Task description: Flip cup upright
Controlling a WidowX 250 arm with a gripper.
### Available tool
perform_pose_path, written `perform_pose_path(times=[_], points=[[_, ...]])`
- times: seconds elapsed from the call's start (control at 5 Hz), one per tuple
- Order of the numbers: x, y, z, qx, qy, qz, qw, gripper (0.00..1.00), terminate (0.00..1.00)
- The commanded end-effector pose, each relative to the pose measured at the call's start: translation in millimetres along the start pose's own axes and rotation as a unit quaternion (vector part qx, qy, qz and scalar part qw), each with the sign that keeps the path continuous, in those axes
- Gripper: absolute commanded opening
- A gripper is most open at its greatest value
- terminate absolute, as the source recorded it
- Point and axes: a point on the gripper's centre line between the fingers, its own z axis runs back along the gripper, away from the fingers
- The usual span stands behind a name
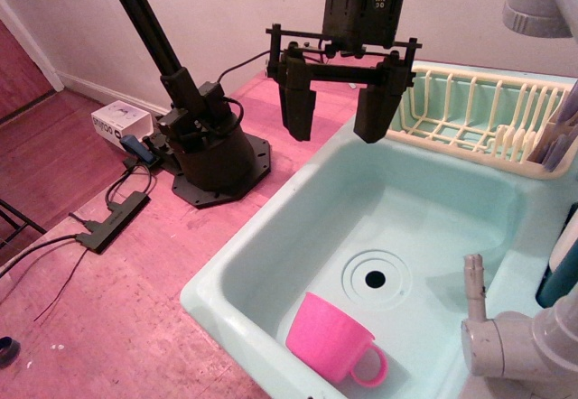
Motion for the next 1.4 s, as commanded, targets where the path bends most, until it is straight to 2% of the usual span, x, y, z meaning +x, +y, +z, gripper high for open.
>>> perform_pose_path(times=[0.0, 0.4, 0.6, 0.8, 1.0, 1.2], points=[[0, 0, 0, 0.000, 0.000, 0.000, 1.0000, 1.00, 0.00], [31, -5, -49, -0.014, -0.014, 0.017, 0.9996, 1.00, 0.00], [45, -8, -74, -0.032, -0.021, 0.029, 0.9988, 1.00, 0.00], [57, -11, -85, -0.045, 0.013, 0.045, 0.9978, 1.00, 0.00], [59, -9, -95, -0.045, 0.025, 0.051, 0.9974, 1.00, 0.00], [63, -13, -106, -0.068, 0.030, 0.042, 0.9964, 1.00, 0.00]])
